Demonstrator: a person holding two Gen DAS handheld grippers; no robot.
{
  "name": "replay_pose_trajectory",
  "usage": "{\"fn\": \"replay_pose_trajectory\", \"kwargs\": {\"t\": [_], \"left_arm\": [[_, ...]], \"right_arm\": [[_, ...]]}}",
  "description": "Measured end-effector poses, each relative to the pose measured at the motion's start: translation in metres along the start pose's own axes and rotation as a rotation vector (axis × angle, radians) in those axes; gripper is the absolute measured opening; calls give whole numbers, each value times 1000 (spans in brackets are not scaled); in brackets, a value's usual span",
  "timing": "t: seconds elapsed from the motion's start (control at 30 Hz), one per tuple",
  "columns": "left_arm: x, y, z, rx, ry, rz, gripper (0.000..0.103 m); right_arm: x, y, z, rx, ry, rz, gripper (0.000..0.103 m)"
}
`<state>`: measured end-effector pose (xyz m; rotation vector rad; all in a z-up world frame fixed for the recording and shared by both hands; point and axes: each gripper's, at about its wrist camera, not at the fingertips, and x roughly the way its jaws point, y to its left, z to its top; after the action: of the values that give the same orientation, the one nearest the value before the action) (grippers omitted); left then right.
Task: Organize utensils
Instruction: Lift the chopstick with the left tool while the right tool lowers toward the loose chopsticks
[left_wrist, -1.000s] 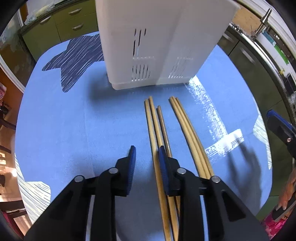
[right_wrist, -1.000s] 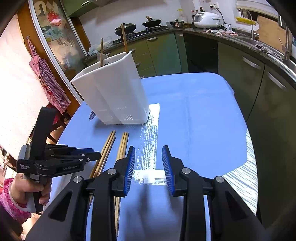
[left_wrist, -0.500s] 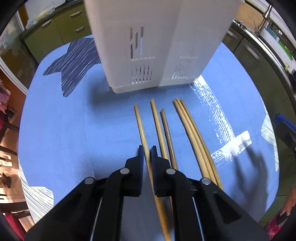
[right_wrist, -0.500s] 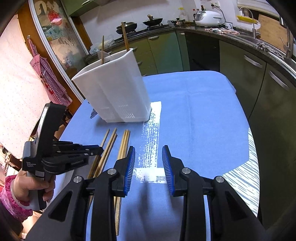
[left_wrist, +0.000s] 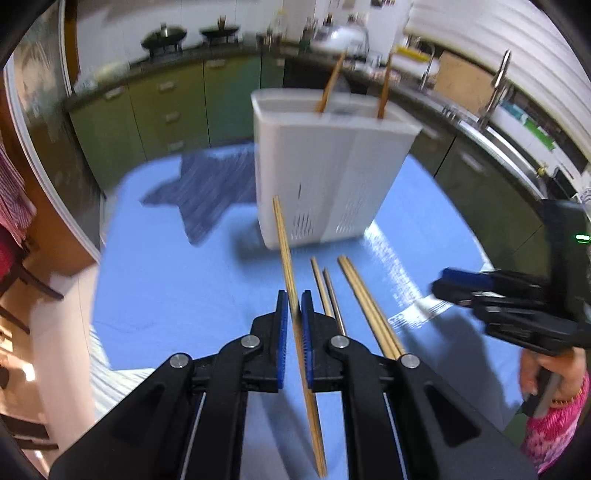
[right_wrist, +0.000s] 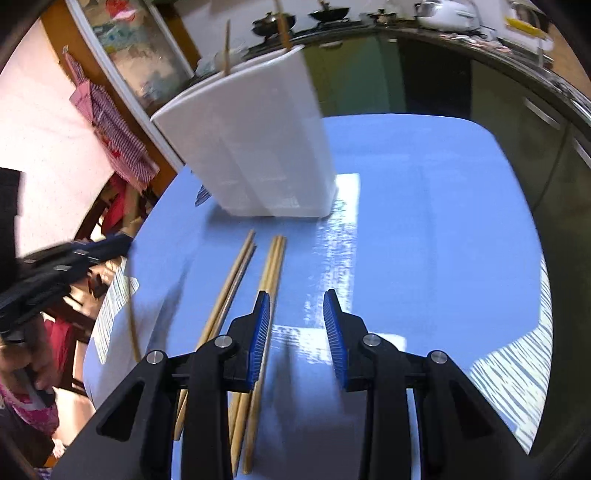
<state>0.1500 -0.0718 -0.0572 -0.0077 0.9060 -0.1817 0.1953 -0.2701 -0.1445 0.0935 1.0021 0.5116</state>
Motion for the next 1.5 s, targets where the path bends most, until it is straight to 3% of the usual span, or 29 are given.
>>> {"fn": "replay_pose_trajectory", "kwargs": {"t": [0.17, 0.37, 0.53, 0.63, 0.73, 1.13, 1.2, 1.33, 1.5], "left_arm": [[-43, -3, -8, 41, -99, 10, 7], [-59, -2, -19, 55, -107, -5, 7], [-16, 13, -14, -6, 25, 2, 8], [27, 26, -13, -77, 144, -9, 23], [61, 34, -14, -112, 200, 2, 23], [108, 31, -9, -90, 262, 98, 23], [106, 29, -11, -76, 264, 91, 7], [103, 21, -14, -34, 255, 74, 7], [92, 25, -14, -51, 212, 45, 6]], "right_arm": [[23, 21, 6, -97, 41, -85, 28], [52, 20, 7, -89, 104, -94, 24], [50, 16, 9, -59, 91, -86, 24], [45, 17, 7, -64, 88, -89, 24], [42, 17, 6, -67, 90, -86, 24], [36, 8, 7, -52, 78, -79, 24], [36, 8, 8, -51, 79, -76, 24], [37, 10, 7, -54, 84, -77, 24], [44, 14, 7, -66, 112, -77, 24]]}}
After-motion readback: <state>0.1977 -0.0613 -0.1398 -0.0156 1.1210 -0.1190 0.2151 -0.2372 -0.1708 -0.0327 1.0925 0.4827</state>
